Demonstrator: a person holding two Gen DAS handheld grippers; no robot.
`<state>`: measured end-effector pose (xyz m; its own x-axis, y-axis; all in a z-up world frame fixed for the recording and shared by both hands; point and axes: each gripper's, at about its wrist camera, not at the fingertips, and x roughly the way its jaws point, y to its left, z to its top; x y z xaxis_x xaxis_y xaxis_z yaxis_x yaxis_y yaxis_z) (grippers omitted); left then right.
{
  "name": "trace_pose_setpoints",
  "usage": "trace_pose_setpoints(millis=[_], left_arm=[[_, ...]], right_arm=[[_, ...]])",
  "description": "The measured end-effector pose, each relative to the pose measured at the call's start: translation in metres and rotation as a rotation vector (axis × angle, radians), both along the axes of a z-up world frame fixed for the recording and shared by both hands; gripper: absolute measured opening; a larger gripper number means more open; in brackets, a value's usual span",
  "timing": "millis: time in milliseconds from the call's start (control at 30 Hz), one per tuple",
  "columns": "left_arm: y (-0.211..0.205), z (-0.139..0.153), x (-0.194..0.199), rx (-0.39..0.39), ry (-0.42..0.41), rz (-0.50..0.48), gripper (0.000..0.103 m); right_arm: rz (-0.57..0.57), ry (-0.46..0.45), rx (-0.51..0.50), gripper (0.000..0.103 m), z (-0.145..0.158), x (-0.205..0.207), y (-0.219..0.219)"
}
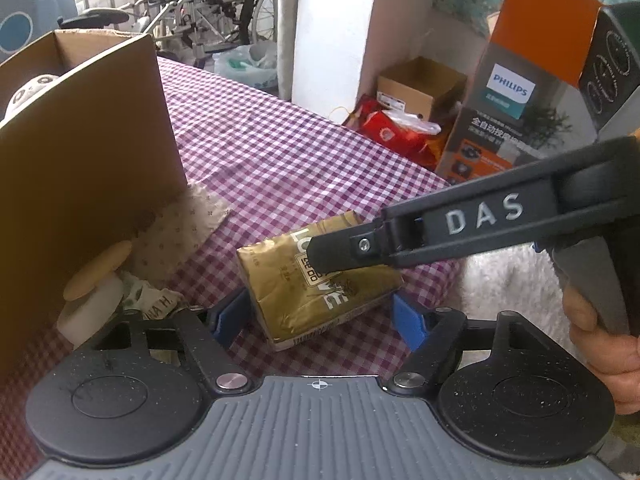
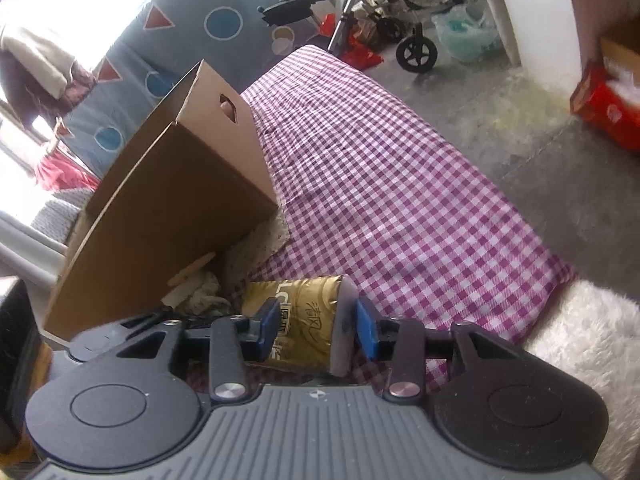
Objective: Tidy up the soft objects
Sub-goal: 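Lift the gold tissue pack with the right gripper toward the box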
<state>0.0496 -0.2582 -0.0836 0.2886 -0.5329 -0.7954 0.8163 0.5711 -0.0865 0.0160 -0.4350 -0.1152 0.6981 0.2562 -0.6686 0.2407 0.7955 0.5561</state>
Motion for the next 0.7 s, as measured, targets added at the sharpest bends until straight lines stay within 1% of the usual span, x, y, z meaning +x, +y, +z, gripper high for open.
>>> trace_pose_setpoints(millis=[100, 200, 300, 500, 700], left_arm=[[0.003, 0.001, 0.001, -0.011, 0.018, 0.012, 0.074], [0.011, 0.006, -0.001, -0.039, 0.034, 0.023, 0.073], [0.017, 0.016, -0.006, -0.069, 0.02, 0.027, 0.073], [0.035, 0.045, -0.016, -0.15, -0.034, 0.039, 0.073], [0.065, 0.087, -0.021, -0.239, -0.142, 0.103, 0.073]], right_arm=[[-0.005, -0.005, -0.033, 0.043, 0.004, 0.0, 0.005], [-0.008, -0.013, -0.057, 0.041, 0.012, -0.003, 0.009], [-0.009, -0.033, -0.083, 0.041, 0.024, -0.008, 0.014], [-0.009, -0.105, -0.157, 0.041, 0.06, -0.021, 0.031], [0.038, -0.22, -0.215, 0.041, 0.108, -0.02, 0.054]])
